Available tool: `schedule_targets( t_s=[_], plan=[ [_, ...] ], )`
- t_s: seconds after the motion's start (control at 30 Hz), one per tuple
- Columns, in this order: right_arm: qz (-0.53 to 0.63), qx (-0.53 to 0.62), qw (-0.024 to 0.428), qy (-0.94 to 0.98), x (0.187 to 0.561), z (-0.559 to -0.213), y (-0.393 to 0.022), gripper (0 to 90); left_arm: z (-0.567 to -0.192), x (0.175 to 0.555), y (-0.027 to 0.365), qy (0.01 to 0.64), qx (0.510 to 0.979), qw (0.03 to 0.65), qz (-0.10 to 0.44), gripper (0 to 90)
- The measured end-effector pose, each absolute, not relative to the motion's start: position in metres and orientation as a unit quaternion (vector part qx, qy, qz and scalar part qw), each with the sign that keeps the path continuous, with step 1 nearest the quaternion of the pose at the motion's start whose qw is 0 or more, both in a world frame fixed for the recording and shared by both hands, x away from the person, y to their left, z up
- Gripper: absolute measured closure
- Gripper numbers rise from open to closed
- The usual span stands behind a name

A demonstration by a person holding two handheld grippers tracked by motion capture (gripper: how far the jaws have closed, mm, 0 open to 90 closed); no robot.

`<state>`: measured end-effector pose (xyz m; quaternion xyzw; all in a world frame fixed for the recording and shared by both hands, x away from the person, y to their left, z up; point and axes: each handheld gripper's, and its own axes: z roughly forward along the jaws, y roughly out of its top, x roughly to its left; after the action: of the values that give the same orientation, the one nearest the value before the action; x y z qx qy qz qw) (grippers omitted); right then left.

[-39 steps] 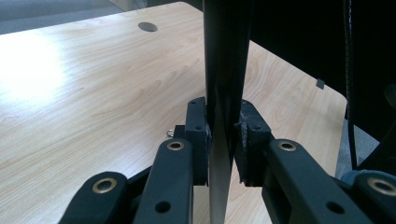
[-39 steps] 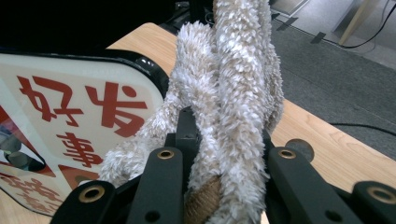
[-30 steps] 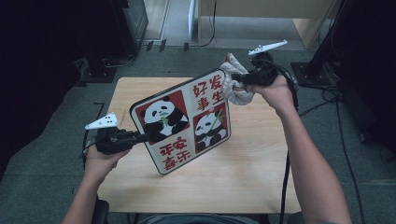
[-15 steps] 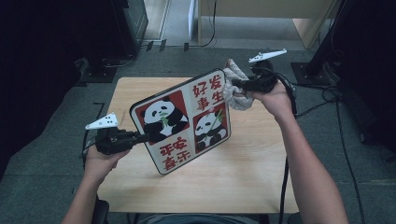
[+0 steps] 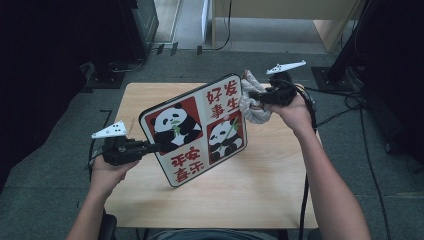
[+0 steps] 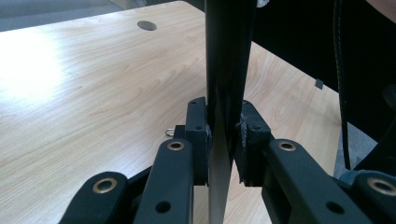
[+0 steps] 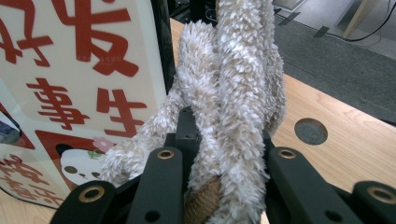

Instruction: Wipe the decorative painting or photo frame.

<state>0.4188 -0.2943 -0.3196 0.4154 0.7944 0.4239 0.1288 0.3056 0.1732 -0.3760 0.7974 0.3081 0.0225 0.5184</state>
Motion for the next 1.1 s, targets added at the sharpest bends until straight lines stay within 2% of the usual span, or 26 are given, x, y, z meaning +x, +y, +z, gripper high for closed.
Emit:
schedule_targets(
  t_s=[1.1],
  plan=[
    [0.424,0.428,0.138,0.786,0.401,-0.365,-0.297,74.6,-0.376,0.305,0.173,0.308,0.798,0.517,0.023,78.1]
  ],
)
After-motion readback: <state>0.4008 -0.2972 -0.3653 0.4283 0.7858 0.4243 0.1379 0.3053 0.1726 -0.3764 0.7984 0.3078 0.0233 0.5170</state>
